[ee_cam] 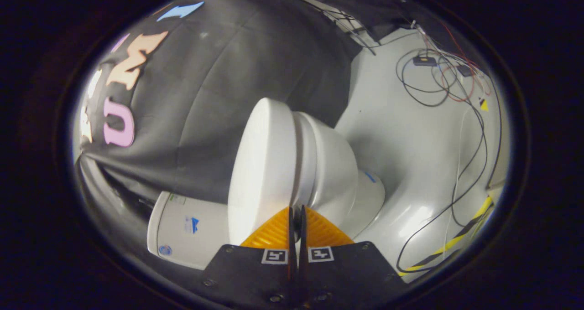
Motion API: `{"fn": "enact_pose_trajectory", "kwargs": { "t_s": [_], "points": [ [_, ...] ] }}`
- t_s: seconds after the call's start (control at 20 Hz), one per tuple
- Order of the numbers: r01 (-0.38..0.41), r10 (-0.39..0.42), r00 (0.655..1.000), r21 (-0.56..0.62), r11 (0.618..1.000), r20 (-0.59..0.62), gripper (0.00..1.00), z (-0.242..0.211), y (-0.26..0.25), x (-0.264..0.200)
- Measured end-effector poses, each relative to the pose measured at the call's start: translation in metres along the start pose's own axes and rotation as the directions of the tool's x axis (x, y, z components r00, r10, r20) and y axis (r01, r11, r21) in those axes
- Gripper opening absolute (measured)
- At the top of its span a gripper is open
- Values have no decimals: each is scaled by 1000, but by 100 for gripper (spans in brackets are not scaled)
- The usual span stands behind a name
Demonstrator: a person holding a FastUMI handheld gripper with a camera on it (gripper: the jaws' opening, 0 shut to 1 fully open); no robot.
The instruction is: Open the toilet lid.
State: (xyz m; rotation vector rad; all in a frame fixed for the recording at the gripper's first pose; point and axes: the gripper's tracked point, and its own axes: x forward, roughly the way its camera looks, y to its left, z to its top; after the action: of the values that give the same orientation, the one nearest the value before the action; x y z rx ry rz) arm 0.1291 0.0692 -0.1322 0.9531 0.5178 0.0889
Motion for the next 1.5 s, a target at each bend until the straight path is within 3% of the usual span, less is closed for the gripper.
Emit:
{"fn": "enact_pose_trajectory", "kwargs": {
  "t_s": [0.25,0.6,0.8,1.05,1.5],
  "points": [
    [-76,76,997,80,994,-5,2,3,21,-6],
    [-94,94,996,8,996,10,1,10,57,-23],
    [-78,79,997,-116,990,6,2,11,83,-37],
    [-181,183,983,-224,958,-11,1,7,145,-62],
    [-128,151,988,-410,903,25,2,0,176,-73]
  ]
}}
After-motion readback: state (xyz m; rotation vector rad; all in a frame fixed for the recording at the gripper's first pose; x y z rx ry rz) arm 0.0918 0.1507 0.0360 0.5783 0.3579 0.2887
